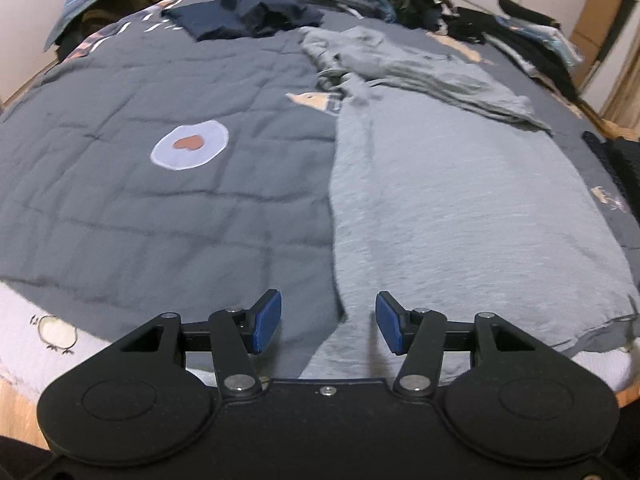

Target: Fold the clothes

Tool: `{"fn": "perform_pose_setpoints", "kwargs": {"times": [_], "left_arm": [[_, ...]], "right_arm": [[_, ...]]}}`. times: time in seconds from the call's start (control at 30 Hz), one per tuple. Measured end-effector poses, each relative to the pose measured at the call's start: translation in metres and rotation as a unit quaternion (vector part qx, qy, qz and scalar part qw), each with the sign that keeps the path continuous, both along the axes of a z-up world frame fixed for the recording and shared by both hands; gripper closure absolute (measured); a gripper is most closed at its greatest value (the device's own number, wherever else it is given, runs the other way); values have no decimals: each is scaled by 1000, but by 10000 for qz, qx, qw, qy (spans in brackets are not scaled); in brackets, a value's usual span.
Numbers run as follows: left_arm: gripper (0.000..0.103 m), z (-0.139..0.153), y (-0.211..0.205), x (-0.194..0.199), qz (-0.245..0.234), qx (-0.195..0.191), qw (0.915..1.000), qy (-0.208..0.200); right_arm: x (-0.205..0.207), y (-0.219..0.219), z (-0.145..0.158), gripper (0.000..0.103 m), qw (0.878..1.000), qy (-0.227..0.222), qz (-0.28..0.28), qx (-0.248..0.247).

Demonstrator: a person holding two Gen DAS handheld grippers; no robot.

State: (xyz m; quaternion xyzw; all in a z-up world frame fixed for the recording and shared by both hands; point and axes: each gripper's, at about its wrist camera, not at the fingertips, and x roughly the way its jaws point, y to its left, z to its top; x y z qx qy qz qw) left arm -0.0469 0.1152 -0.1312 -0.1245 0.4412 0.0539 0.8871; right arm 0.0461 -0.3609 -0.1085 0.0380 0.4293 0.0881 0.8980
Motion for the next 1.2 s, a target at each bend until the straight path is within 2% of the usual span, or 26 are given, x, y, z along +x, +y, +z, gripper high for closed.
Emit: {"fn": "perform_pose_setpoints", "kwargs": {"times": [0.17,0.3,0.33,0.4,0.43,0.5,0.53,0.73,0.87,0.9,0.97,1.03,1.1,1.2], "left_arm": [[50,-1,-11,-1,-263,112,9996,37],[49,-3,-15,-1,-295,138,9994,81],[49,-3,-15,-2,-280,145,9995,81],[49,-2,-11,-4,-154,151,9998,34],[49,-2,-8,-5,-118,62,9999,38],[49,-1,-3,-6,-32,-77,10000,31],[49,0,0,-6,19,-125,9999,19],[48,7,0,-12,-4,-311,9994,-133],[47,1,-16,-8,-370,-87,9993,54],[47,-1,-17,-7,-411,-61,9991,95],[46,-4,-15,-5,-332,-19,9993,157],[46,-6,-8,-3,-140,-80,9995,265],[46,-5,3,-4,62,-354,9990,248],[46,-2,8,-6,111,-559,9983,147]], "right_arm": [[1,9,-7,37,9994,152,4,-305],[4,16,-14,38,9984,303,74,-462],[6,16,-16,44,9981,375,51,-490],[10,12,-23,70,9969,563,-55,-544],[12,10,-25,80,9969,638,-67,-450],[11,4,-24,95,9977,644,-57,-206],[9,0,-19,98,9984,551,-115,-79],[-7,-33,6,99,9938,54,-627,914],[-14,-41,15,99,9908,-138,-755,1116],[-17,-45,18,99,9888,-215,-813,1234],[-18,-47,21,99,9892,-276,-851,1164],[-18,-48,22,99,9893,-334,-880,1114],[-19,-49,24,99,9881,-407,-913,1171],[-27,-70,35,100,9744,-719,-1199,1762]]}}
